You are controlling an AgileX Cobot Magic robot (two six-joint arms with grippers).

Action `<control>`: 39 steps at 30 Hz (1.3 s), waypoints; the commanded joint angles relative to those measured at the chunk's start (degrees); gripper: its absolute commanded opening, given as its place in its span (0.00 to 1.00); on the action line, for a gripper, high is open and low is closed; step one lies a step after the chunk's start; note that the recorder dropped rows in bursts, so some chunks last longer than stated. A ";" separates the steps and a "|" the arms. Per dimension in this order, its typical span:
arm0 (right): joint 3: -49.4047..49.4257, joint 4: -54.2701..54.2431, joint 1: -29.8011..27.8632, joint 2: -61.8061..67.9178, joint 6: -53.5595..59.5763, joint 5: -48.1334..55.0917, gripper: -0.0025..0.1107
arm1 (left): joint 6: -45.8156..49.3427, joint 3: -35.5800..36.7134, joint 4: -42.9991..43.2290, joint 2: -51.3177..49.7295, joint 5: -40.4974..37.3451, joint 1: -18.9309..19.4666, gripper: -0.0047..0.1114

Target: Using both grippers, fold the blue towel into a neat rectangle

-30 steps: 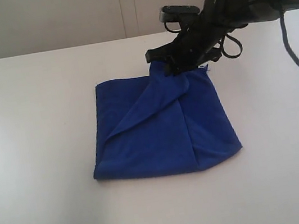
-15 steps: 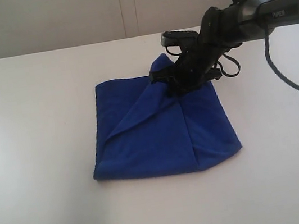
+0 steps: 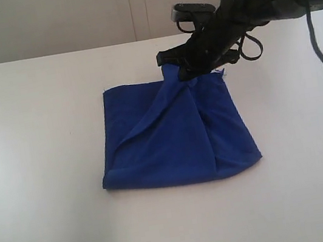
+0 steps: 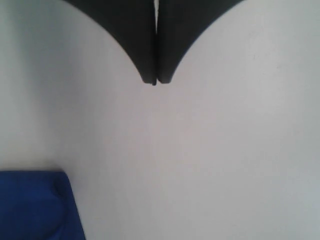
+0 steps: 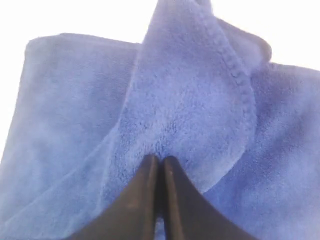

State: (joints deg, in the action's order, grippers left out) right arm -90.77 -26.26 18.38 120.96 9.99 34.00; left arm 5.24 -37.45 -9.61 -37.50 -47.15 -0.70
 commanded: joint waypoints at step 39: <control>0.04 9.96 6.24 -9.33 0.00 16.22 0.40 | -0.19 0.17 -0.29 0.44 -0.43 0.03 0.04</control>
State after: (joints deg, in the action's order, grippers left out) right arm -90.77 -19.46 26.44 112.16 10.57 51.58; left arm 5.24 -37.45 -9.61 -37.50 -47.15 -0.70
